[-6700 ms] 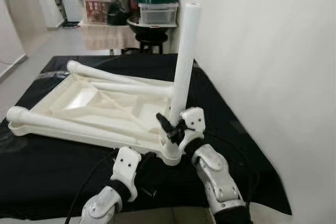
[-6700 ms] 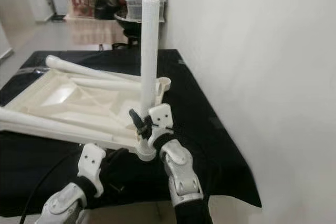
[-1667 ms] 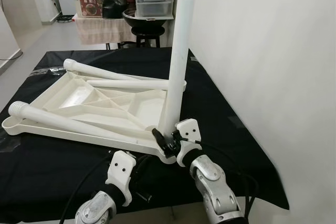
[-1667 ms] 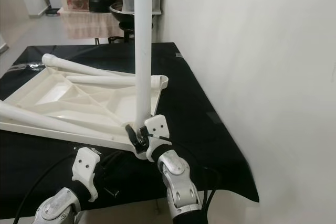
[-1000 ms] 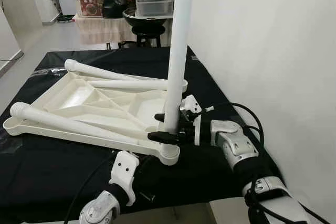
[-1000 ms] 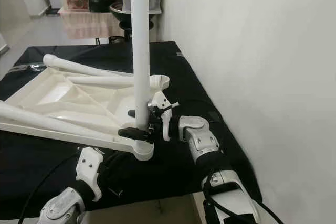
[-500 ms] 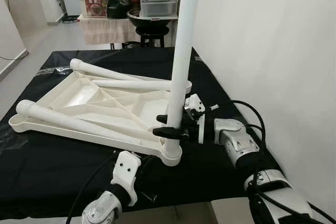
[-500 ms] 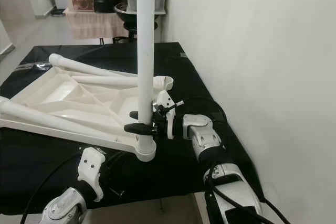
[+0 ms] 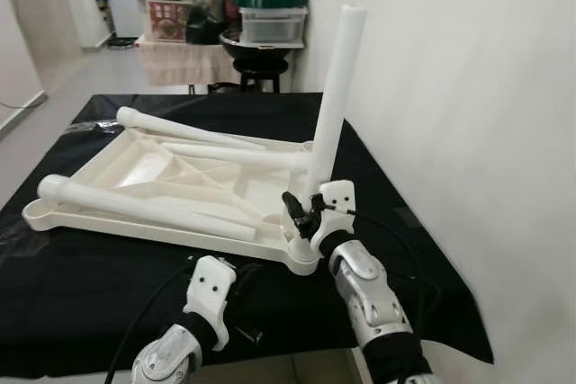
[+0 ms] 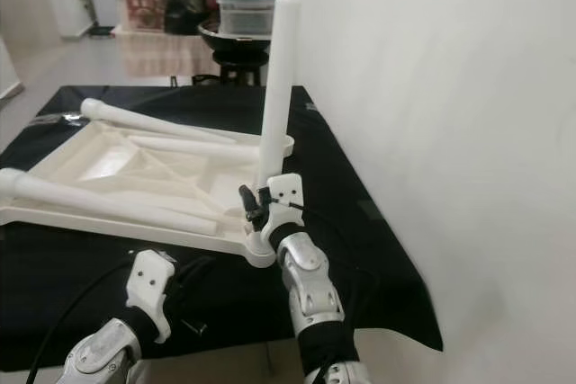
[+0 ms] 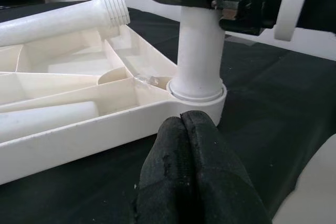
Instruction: Building children table
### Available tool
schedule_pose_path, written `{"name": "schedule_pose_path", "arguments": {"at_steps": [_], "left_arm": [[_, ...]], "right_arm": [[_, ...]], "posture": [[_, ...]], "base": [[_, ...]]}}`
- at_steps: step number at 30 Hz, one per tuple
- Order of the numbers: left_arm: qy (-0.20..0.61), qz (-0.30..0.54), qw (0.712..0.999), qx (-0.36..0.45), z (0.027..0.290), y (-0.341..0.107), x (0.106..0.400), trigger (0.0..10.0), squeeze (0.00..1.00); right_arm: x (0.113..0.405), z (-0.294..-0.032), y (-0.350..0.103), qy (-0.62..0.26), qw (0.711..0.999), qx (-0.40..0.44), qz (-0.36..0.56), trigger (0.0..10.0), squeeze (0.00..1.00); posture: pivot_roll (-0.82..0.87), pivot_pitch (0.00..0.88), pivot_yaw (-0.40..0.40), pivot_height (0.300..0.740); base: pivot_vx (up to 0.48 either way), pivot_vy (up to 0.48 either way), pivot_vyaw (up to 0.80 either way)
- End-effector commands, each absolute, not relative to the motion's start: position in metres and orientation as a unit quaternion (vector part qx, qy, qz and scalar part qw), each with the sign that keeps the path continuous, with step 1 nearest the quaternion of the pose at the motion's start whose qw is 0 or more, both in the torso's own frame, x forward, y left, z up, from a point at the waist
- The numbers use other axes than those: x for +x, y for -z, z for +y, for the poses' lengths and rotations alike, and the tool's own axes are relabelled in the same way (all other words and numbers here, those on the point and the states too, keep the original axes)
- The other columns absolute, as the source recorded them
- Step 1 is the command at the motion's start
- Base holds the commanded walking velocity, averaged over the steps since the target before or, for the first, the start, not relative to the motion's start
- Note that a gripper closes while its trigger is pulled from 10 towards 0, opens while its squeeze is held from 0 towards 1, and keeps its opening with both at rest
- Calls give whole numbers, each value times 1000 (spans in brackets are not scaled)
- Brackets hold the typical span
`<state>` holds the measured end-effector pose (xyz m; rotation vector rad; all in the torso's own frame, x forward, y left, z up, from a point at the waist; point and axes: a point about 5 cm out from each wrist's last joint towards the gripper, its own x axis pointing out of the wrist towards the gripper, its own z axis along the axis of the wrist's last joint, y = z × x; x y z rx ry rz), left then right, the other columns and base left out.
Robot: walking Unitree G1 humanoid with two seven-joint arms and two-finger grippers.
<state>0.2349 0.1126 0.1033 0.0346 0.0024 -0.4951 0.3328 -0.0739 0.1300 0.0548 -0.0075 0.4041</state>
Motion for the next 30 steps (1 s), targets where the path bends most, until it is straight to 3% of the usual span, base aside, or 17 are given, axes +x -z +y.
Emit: {"name": "schedule_pose_path", "arguments": {"at_steps": [1,2,3,4,5,15,16,17,18,19,20,24,30], "left_arm": [[244,7,970,14,112,-100,236,10000,0],[244,7,970,14,112,-100,236,10000,0],[245,7,969,12,111,-100,236,10000,0],[247,7,969,13,111,-100,236,10000,0],[247,6,969,14,110,-100,237,10000,0],[245,5,970,13,110,-101,237,10000,0],[245,5,969,12,110,-101,237,10000,0],[246,5,969,12,110,-100,237,10000,0],[247,6,969,11,110,-100,237,10000,0],[247,6,969,11,110,-100,236,10000,0],[248,7,969,10,110,-100,237,10000,0],[246,6,969,13,110,-100,236,10000,0],[243,6,970,14,110,-100,235,10000,0]], "right_arm": [[326,-74,-107,-186,980,31,59,8941,0],[326,-74,-107,-186,980,31,59,8941,0],[326,-76,-108,-175,982,30,62,10000,533],[326,-77,-111,-163,984,25,61,10000,533],[326,-77,-114,-158,986,16,55,10000,1000],[332,-73,-127,-230,973,-24,17,10000,1000],[338,-78,-132,-241,969,-46,6,10000,867],[344,-83,-137,-240,969,-61,0,10000,867],[356,-95,-144,-225,972,-71,-3,10000,263],[364,-103,-149,-213,974,-76,-5,10000,263],[373,-113,-155,-188,978,-87,-4,10000,0],[395,-141,-178,-99,989,-108,-14,10000,0],[403,-149,-187,-68,990,-121,-19,10000,0]], "posture": [[-14,0,-63,740],[-14,0,-63,740],[-13,0,-63,740],[-13,0,-63,740],[-11,0,-65,740],[-9,0,-66,740],[-8,0,-63,740],[-8,0,-63,740],[-6,0,-62,740],[-6,0,-62,740],[-6,0,-62,740],[12,0,-73,740],[21,0,-75,740]], "base": [[0,0,0],[0,0,0],[0,0,0],[0,0,0],[0,0,0],[0,0,0],[0,0,0],[0,0,0],[0,0,0],[0,0,0],[0,0,0],[0,0,0],[0,0,0]]}}
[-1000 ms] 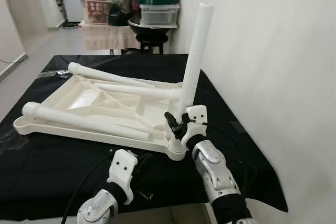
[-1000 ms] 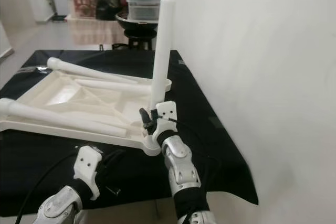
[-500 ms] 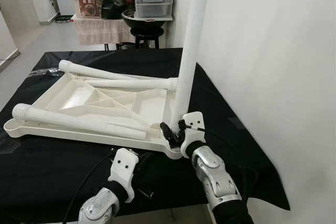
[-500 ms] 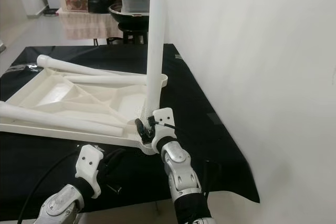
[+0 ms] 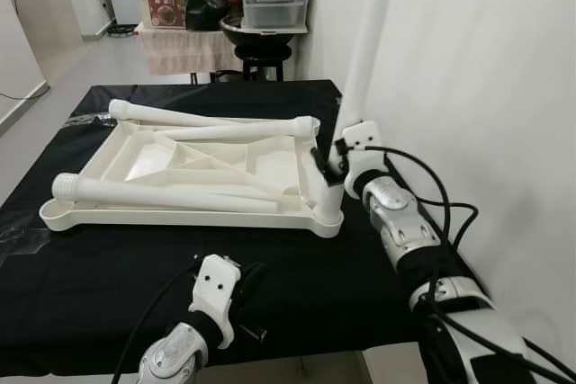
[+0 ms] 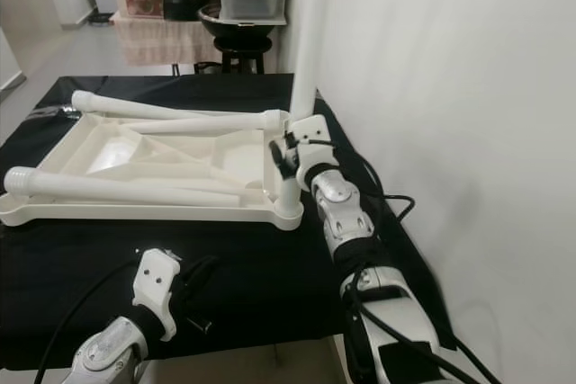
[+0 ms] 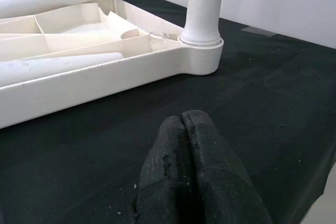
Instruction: Building children table
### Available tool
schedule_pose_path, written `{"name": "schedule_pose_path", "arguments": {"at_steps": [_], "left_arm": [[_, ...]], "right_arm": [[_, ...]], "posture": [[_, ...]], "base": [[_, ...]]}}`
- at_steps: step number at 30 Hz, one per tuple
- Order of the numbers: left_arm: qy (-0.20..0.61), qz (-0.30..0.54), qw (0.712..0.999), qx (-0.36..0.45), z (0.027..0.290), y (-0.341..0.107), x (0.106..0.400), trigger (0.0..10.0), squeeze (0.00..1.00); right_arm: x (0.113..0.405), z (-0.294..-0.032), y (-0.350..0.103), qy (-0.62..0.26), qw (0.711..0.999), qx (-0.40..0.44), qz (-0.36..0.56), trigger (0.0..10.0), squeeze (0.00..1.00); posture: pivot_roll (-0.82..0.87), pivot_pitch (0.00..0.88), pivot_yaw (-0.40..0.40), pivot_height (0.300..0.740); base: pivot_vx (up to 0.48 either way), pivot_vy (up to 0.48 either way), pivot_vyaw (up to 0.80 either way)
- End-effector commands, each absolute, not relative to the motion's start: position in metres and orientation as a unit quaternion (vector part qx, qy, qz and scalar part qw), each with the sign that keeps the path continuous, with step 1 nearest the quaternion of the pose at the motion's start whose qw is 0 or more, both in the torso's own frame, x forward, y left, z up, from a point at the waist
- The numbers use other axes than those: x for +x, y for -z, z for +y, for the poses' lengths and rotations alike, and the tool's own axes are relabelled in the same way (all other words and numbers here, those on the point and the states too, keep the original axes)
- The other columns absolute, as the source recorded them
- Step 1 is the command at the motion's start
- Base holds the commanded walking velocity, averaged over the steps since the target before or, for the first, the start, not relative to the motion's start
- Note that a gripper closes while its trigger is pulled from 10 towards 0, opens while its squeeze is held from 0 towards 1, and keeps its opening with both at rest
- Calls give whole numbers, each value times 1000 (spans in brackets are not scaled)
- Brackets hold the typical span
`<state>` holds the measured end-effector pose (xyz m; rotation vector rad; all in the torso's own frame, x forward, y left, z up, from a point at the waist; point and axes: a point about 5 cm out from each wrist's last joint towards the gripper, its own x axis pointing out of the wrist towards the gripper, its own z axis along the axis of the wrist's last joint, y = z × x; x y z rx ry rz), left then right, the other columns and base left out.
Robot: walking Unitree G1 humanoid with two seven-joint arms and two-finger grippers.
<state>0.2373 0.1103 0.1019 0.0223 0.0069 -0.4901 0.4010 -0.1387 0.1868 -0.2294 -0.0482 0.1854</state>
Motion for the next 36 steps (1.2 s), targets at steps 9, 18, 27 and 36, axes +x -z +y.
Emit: {"name": "schedule_pose_path", "arguments": {"at_steps": [9,18,27,36], "left_arm": [[233,7,972,5,113,-102,238,10000,0],[201,-17,979,-30,122,-119,259,10000,0],[164,-34,984,-59,131,-132,273,10000,0],[121,-11,992,-45,143,-127,270,10000,0]], "right_arm": [[391,-147,-152,-82,992,-98,18,10000,0],[333,-147,-120,-132,991,-13,-9,10000,0],[308,-141,-112,-167,985,-35,-3,10000,0],[298,-142,-127,-161,986,-41,-8,10000,0]], "posture": [[12,0,-66,740],[-54,0,-14,740],[-83,0,18,740],[-69,0,9,740]], "base": [[0,0,0],[0,0,0],[0,0,0],[0,0,0]]}}
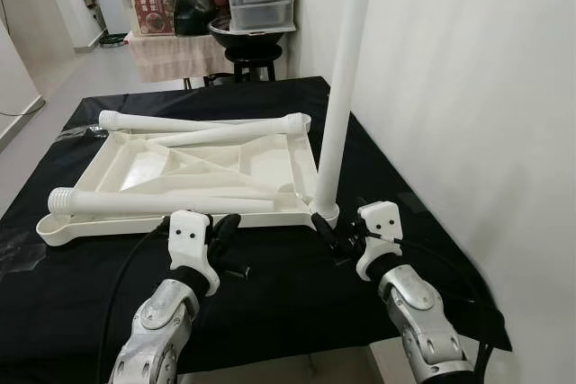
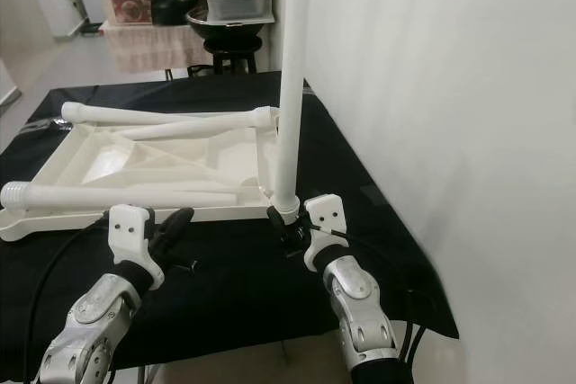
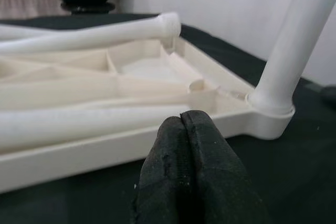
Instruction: Building children table
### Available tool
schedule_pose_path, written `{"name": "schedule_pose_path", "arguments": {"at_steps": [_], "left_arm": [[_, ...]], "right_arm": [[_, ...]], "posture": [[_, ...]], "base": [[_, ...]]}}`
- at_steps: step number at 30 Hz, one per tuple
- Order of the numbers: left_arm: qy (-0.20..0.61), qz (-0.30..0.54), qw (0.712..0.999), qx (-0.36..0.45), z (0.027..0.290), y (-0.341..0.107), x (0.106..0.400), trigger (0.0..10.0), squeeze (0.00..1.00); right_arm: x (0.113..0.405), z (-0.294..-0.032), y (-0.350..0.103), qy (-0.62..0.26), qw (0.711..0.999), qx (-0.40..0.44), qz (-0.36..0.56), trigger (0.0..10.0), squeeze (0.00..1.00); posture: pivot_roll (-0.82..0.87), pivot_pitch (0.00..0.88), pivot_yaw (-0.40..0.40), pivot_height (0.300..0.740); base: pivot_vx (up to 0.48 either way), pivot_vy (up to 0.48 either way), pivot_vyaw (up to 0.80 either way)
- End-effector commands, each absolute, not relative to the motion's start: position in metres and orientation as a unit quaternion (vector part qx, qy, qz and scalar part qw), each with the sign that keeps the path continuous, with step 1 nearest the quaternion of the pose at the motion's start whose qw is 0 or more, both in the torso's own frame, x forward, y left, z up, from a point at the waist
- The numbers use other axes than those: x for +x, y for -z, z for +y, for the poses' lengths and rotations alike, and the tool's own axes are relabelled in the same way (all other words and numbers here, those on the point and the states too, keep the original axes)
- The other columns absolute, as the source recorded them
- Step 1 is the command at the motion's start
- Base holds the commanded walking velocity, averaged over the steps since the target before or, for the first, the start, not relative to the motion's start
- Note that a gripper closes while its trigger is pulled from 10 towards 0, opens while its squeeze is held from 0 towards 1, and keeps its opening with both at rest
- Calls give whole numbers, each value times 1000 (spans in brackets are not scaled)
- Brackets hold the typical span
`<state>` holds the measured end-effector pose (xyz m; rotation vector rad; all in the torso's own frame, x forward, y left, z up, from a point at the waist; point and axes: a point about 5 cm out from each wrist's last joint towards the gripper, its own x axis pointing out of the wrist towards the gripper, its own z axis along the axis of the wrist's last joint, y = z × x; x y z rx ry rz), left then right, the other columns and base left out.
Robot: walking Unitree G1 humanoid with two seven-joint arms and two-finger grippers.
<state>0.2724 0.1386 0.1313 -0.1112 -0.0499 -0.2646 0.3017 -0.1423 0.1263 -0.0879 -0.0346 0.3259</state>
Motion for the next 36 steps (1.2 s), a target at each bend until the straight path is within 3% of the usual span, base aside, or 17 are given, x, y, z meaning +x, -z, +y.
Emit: {"name": "schedule_pose_path", "arguments": {"at_steps": [1,10,14,18,21,27,29,30,32,35,36], "left_arm": [[112,-11,993,-43,146,-127,268,10000,0],[79,13,996,-25,156,-141,239,10000,0],[69,14,997,-19,158,-142,238,10000,0],[6,30,998,-52,164,-139,230,10000,0],[-13,66,997,-48,158,-122,233,10000,0],[40,68,997,-7,153,-119,246,10000,0],[58,68,992,92,156,-117,247,10000,0],[58,68,992,92,156,-117,247,10000,0],[71,67,986,134,154,-108,242,10000,0],[71,62,986,141,153,-106,240,10000,0],[73,49,984,157,150,-104,238,10000,0]], "right_arm": [[295,-143,-130,-159,986,-42,-8,10000,0],[284,-143,-178,-104,993,-38,-45,10000,0],[284,-144,-179,-94,994,-36,-46,10000,0],[275,-152,-166,-48,998,-32,-17,10000,0],[270,-159,-147,-27,997,-74,13,10000,0],[273,-158,-137,-67,979,-192,28,10000,0],[272,-152,-134,-79,957,-278,15,10000,0],[272,-152,-134,-79,957,-278,15,10000,0],[271,-142,-141,-89,924,-371,-29,10000,0],[269,-139,-144,-87,911,-399,-50,10000,0],[267,-137,-144,-84,894,-436,-67,10000,0]], "posture": [[-67,0,4,740],[-47,0,-17,740],[-45,0,-17,740],[-44,0,13,740],[-34,0,10,740],[-63,0,12,740],[-41,0,-1,740],[-41,0,-1,740],[-54,0,18,740],[-58,0,20,740],[-71,0,21,740]], "base": [[0,0,0],[0,0,0],[0,0,0],[0,0,0],[0,0,0],[0,0,0],[0,0,0],[0,0,0],[0,0,0],[0,0,0],[0,0,0]]}}
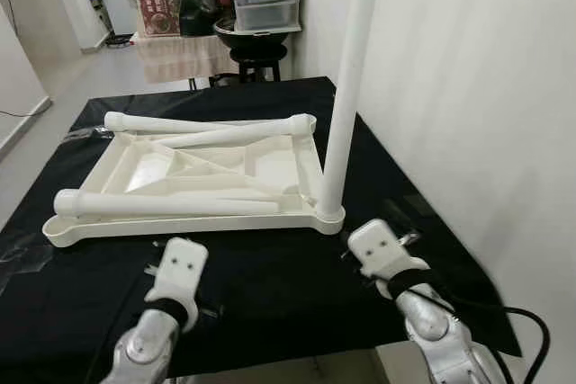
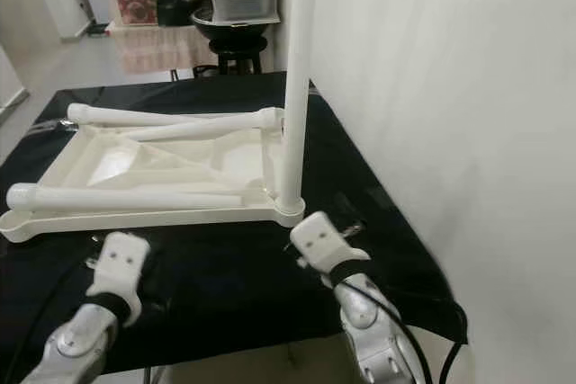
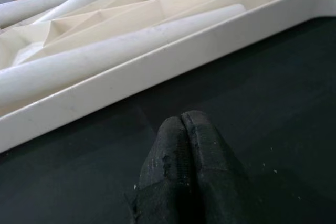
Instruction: Building children table
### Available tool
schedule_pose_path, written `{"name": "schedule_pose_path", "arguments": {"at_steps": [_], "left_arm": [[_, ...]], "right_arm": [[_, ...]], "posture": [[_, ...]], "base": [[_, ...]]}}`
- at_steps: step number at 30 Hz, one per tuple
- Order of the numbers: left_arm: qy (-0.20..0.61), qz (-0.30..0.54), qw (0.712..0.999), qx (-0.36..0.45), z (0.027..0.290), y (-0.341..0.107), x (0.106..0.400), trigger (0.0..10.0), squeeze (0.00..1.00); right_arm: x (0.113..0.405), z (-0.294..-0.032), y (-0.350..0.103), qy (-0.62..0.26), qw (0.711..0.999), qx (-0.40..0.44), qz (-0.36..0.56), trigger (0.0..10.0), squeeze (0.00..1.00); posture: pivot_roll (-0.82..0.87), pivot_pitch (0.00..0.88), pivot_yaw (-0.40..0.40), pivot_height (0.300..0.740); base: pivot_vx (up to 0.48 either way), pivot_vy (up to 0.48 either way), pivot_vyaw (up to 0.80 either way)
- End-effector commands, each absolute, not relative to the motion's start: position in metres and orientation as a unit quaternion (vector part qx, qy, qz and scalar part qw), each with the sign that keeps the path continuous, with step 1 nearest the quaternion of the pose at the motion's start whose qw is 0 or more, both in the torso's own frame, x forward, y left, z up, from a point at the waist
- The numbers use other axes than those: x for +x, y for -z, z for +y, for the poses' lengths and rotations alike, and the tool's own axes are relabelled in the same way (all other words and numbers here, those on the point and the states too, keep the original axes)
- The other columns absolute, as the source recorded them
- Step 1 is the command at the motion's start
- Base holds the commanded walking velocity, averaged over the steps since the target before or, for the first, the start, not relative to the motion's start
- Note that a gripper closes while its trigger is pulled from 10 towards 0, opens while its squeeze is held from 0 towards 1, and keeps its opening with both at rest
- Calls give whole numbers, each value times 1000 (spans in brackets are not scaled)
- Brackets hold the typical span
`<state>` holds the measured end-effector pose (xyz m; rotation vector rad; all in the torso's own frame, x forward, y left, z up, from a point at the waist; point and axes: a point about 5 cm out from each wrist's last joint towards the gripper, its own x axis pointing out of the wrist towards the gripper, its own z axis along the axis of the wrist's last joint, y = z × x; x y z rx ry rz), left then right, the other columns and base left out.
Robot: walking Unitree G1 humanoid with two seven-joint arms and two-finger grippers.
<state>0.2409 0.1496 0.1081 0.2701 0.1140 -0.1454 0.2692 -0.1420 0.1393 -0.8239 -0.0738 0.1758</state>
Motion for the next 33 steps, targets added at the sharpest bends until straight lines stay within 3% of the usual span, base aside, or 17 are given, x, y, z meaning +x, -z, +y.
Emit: {"name": "schedule_pose_path", "arguments": {"at_steps": [1,3,10,13,14,21,29,32,33], "left_arm": [[73,49,984,157,150,-104,238,10000,0],[43,13,986,160,152,-104,244,10000,0],[33,-11,988,150,148,-118,253,10000,0],[30,-19,991,127,144,-144,258,10000,0],[72,22,989,130,132,-138,254,10000,0],[82,-9,990,116,124,-158,249,10000,0],[69,7,990,120,139,-155,248,10000,0],[53,8,991,121,152,-149,247,10000,0],[53,8,991,121,152,-149,247,10000,0]], "right_arm": [[267,-137,-144,-84,894,-436,-67,10000,0],[269,-137,-129,-71,864,-493,-78,10000,0],[274,-145,-121,-72,853,-514,-61,10000,0],[279,-145,-139,-70,860,-501,-58,10000,0],[279,-136,-154,-81,874,-475,-62,10000,0],[273,-144,-148,-92,886,-454,-25,10000,0],[263,-132,-134,-142,885,-444,8,10000,0],[266,-153,-121,-92,921,-375,47,10000,0],[266,-153,-121,-92,921,-375,47,10000,0]], "posture": [[-71,0,21,740],[-81,0,15,740],[-63,0,-17,740],[-67,0,-13,740],[-53,0,-5,740],[-40,0,-25,740],[-44,0,-7,740],[-35,0,1,740],[-35,0,1,740]], "base": [[0,0,0],[0,0,0],[0,0,0],[0,0,0],[0,0,0],[0,0,0],[0,0,0],[0,0,0],[0,0,0]]}}
